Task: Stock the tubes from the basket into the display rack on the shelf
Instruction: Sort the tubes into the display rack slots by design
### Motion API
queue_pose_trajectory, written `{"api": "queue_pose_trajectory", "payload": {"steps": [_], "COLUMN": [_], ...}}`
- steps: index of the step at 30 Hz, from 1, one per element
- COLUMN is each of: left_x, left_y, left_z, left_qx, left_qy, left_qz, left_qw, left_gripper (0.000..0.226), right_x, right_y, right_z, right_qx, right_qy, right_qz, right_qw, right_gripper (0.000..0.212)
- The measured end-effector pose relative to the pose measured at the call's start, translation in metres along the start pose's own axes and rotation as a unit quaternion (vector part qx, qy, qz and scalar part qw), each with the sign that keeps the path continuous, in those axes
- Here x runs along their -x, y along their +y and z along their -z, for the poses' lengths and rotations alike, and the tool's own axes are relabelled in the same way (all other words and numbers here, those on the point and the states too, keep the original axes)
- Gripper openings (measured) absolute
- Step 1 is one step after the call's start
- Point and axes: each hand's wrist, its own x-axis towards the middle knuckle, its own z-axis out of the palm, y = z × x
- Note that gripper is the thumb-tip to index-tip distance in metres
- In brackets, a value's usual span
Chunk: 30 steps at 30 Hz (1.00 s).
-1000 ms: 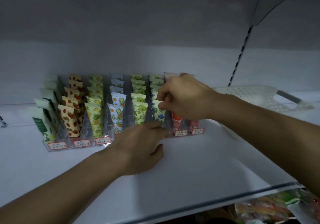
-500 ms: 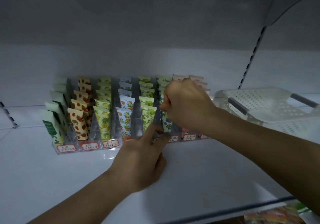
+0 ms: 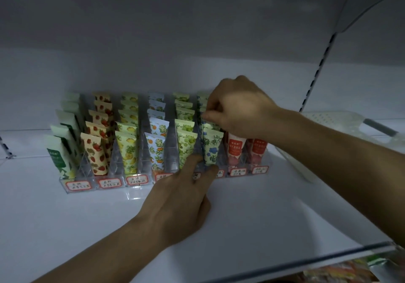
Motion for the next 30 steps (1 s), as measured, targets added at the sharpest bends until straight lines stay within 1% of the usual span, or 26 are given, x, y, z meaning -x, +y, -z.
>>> {"api": "queue_pose_trajectory", "payload": {"steps": [3, 7, 10, 14, 18, 19, 22, 26, 30], "left_x": [0.000, 0.000, 0.000, 0.001, 0.001, 0.001, 0.000, -0.002, -0.002], "left_y": [0.000, 0.000, 0.000, 0.001, 0.003, 0.003, 0.004, 0.003, 0.003], "left_z": [0.000, -0.001, 0.000, 0.002, 0.003, 0.004, 0.004, 0.005, 0.006], "left_qx": [-0.014, -0.016, -0.009, -0.005, -0.019, -0.019, -0.011, -0.012, -0.011], "left_qy": [0.001, 0.002, 0.000, -0.010, -0.004, -0.004, -0.014, -0.026, -0.027], "left_qz": [-0.005, -0.007, -0.009, -0.003, -0.004, -0.003, 0.001, -0.001, -0.010], "left_qw": [1.000, 1.000, 1.000, 1.000, 1.000, 1.000, 1.000, 1.000, 1.000], "left_gripper": [0.055, 0.055, 0.055, 0.055, 0.056, 0.057, 0.057, 0.056, 0.055], "right_x": [-0.009, -0.017, -0.016, -0.013, -0.020, -0.022, -0.026, -0.032, -0.033], "right_y": [0.002, 0.002, 0.003, 0.000, 0.006, 0.007, 0.006, 0.007, 0.007], "right_z": [-0.007, -0.009, -0.011, -0.003, 0.015, 0.015, 0.004, -0.005, -0.008], "right_qx": [0.016, -0.025, -0.022, -0.020, -0.075, -0.072, -0.056, -0.055, -0.036], "right_qy": [-0.036, -0.059, -0.054, -0.066, 0.003, -0.006, -0.072, -0.060, -0.063], "right_qz": [-0.003, -0.009, -0.008, -0.020, -0.066, -0.068, -0.076, -0.080, -0.066], "right_qw": [0.999, 0.998, 0.998, 0.997, 0.995, 0.995, 0.993, 0.993, 0.995], "right_gripper": [0.026, 0.027, 0.027, 0.028, 0.014, 0.013, 0.013, 0.009, 0.013]}}
